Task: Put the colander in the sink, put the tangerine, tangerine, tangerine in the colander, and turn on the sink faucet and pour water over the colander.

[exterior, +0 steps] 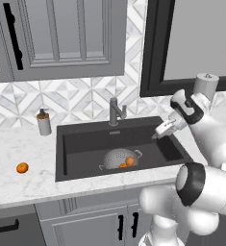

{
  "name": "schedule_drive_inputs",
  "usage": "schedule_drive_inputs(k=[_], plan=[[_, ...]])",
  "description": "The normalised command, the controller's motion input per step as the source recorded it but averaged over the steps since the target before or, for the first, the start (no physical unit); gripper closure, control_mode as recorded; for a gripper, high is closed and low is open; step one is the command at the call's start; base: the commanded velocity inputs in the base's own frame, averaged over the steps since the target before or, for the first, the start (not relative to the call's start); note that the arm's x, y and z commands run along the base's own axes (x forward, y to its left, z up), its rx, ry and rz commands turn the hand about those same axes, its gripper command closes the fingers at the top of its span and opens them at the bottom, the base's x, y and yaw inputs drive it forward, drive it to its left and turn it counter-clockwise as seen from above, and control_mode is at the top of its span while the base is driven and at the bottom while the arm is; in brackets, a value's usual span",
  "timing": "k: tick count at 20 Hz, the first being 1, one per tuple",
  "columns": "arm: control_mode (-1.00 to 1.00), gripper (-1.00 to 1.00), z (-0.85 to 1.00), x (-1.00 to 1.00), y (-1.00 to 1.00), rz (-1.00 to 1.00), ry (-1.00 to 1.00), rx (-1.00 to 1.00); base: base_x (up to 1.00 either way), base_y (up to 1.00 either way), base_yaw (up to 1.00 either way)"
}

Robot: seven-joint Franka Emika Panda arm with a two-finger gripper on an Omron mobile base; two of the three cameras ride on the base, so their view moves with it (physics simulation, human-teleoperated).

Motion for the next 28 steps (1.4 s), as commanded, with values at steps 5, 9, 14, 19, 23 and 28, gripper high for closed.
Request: schedule_drive_inputs(k=[5,9,14,19,23,28], plan=[[-1.00,-1.00,0.76,-0.71,1.00,0.00,-0.15,-0.28,0.00,0.00,0.00],[-1.00,-1.00,0.23,-0.39,1.00,0.00,-0.04,-0.19,0.00,0.00,0.00],[-1.00,-1.00,0.00,-0.11,1.00,0.00,0.00,-0.06,0.00,0.00,0.00],[-1.00,-1.00,0.00,0.04,1.00,0.00,0.04,0.00,0.00,0.00,0.00],[-1.00,-1.00,0.00,0.16,1.00,0.00,0.04,0.00,0.00,0.00,0.00],[-1.00,-1.00,0.00,0.31,1.00,0.00,0.05,0.00,0.00,0.00,0.00]])
